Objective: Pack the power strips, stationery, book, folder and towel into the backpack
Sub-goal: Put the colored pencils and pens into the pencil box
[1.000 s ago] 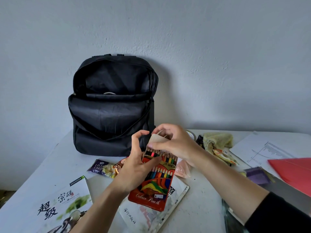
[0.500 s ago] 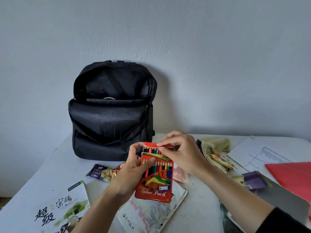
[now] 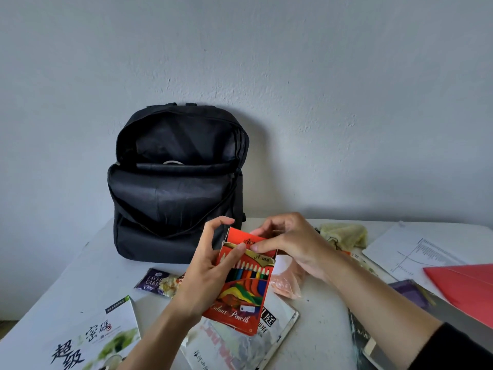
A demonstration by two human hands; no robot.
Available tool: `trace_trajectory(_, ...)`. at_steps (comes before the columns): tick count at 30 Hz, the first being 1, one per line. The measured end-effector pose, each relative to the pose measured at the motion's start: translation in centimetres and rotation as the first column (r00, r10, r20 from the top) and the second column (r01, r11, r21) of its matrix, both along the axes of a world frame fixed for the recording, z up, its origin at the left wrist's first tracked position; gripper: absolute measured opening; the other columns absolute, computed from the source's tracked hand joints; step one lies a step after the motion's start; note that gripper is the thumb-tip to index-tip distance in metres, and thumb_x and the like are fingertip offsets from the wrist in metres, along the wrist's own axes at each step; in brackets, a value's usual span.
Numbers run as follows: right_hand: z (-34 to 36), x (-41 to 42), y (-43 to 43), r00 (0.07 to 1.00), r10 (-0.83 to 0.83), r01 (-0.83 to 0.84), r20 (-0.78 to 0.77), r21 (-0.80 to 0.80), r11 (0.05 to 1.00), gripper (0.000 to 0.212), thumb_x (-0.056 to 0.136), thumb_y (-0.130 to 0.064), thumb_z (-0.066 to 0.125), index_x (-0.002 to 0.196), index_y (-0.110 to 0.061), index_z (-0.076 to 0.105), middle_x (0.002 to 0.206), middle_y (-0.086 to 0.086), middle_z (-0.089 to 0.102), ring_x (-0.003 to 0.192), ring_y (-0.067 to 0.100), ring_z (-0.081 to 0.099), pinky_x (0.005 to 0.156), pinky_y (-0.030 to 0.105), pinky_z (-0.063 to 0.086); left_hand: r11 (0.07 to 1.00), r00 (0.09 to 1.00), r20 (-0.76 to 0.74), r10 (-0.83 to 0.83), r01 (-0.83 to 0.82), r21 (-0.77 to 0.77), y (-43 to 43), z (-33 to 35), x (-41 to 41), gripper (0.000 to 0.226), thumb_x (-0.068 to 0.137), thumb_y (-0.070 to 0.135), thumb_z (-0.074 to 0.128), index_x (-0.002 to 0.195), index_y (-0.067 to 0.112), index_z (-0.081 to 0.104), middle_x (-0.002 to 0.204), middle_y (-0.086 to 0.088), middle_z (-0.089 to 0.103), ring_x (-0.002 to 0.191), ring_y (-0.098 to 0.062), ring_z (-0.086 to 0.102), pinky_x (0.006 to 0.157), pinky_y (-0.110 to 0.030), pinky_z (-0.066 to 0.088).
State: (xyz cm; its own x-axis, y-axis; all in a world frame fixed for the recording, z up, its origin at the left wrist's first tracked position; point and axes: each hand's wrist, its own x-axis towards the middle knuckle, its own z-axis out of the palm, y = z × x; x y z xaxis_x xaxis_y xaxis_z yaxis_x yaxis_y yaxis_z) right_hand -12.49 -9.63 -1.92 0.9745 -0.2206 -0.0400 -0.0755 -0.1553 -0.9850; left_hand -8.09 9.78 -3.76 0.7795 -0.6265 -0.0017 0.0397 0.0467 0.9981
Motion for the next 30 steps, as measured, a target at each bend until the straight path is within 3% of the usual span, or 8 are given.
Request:
trace_trajectory(4, 0.0, 0.2, 0.1, 0.999, 0.038, -0.036, -0.019, 0.098, 0.994, 0.01, 0.08, -0.001, 0.081, 0.089, 0.0, 0.076, 0.089, 0.004, 0.079, 0.087, 0.022, 0.074, 0.084, 0.034, 0.06, 0.998, 0.999, 0.023, 0.046, -0.047, 0.032, -0.3, 0.1, 0.6, 0.02, 0.1, 0.029, 0.06, 0.118, 0.028, 0.052, 0.097, -0.017, 0.075, 0.083, -0.035, 0.078, 0.061, -0.036, 0.063)
trace_trajectory(7, -0.7, 0.4, 0.2, 0.998, 0.026, -0.034, 0.059, 0.14, 0.99, 0.007, 0.087, -0.012, 0.078, 0.09, -0.006, 0.079, 0.098, 0.013, 0.078, 0.097, 0.033, 0.075, 0.091, 0.043, 0.059, 0.995, 0.996, 0.01, 0.09, -0.09, 0.03, -0.6, 0.3, 1.3, 0.017, 0.098, 0.029, 0.062, 0.112, 0.021, 0.053, 0.094, -0.017, 0.075, 0.079, -0.035, 0.078, 0.058, -0.035, 0.062)
trace_trajectory(9, -1.0, 0.6, 0.2, 0.995, 0.028, -0.034, 0.096, 0.066, 0.997, 0.014, 0.088, -0.021, 0.079, 0.095, -0.009, 0.08, 0.099, 0.014, 0.077, 0.1, 0.033, 0.074, 0.093, 0.045, 0.058, 0.994, 0.995, -0.006, 0.103, -0.103, 0.038, -0.7, 0.4, 1.6, 0.019, 0.098, 0.03, 0.063, 0.11, 0.019, 0.053, 0.091, -0.017, 0.075, 0.077, -0.035, 0.078, 0.057, -0.035, 0.061)
trace_trajectory(12, -1.6, 0.6, 0.2, 0.983, -0.003, 0.041, 0.182, -0.205, 0.978, 0.013, 0.086, -0.021, 0.082, 0.099, -0.018, 0.082, 0.093, -0.002, 0.077, 0.092, 0.014, 0.074, 0.082, 0.028, 0.061, 0.992, 0.994, -0.019, 0.112, -0.111, 0.062, -0.9, 0.4, 1.8, 0.021, 0.097, 0.031, 0.062, 0.108, 0.016, 0.052, 0.089, -0.014, 0.076, 0.075, -0.033, 0.078, 0.056, -0.033, 0.062)
trace_trajectory(15, -2.0, 0.7, 0.3, 0.967, -0.029, 0.116, 0.254, -0.336, 0.935, 0.011, 0.086, -0.026, 0.082, 0.096, -0.022, 0.082, 0.089, -0.011, 0.078, 0.085, 0.001, 0.073, 0.073, 0.014, 0.055, 0.986, 0.991, -0.009, 0.136, -0.135, 0.1, -1.3, 0.4, 2.0, 0.024, 0.096, 0.034, 0.064, 0.106, 0.015, 0.053, 0.088, -0.012, 0.077, 0.075, -0.031, 0.078, 0.055, -0.032, 0.061)
trace_trajectory(18, -2.1, 0.7, 0.3, 0.966, -0.038, 0.134, 0.256, -0.37, 0.919, 0.015, 0.089, -0.031, 0.078, 0.1, -0.021, 0.081, 0.091, -0.012, 0.078, 0.085, -0.003, 0.072, 0.072, 0.013, 0.055, 0.98, 0.985, -0.037, 0.168, -0.163, 0.111, -1.6, 0.2, 2.4, 0.024, 0.095, 0.036, 0.065, 0.105, 0.017, 0.053, 0.089, -0.012, 0.077, 0.075, -0.032, 0.078, 0.056, -0.034, 0.06)
trace_trajectory(24, -3.0, 0.8, 0.2, 0.981, -0.013, 0.09, 0.193, -0.397, 0.913, 0.025, 0.092, -0.032, 0.074, 0.115, -0.023, 0.077, 0.11, -0.01, 0.076, 0.1, 0.004, 0.071, 0.083, 0.032, 0.062, 0.975, 0.959, -0.186, 0.212, -0.195, 0.104, -2.1, -0.2, 2.3, 0.026, 0.096, 0.037, 0.066, 0.107, 0.016, 0.055, 0.091, -0.013, 0.078, 0.076, -0.033, 0.078, 0.054, -0.034, 0.059)
trace_trajectory(30, -3.1, 0.8, 0.1, 0.951, -0.115, 0.221, 0.285, -0.374, 0.901, 0.019, 0.093, -0.033, 0.073, 0.11, -0.025, 0.075, 0.103, -0.017, 0.075, 0.097, -0.002, 0.07, 0.082, 0.022, 0.059, 0.998, 0.95, -0.305, 0.067, -0.068, 0.007, -2.4, 0.2, 2.3, 0.019, 0.1, 0.026, 0.062, 0.111, 0.01, 0.059, 0.096, -0.019, 0.075, 0.077, -0.029, 0.076, 0.057, -0.034, 0.06)
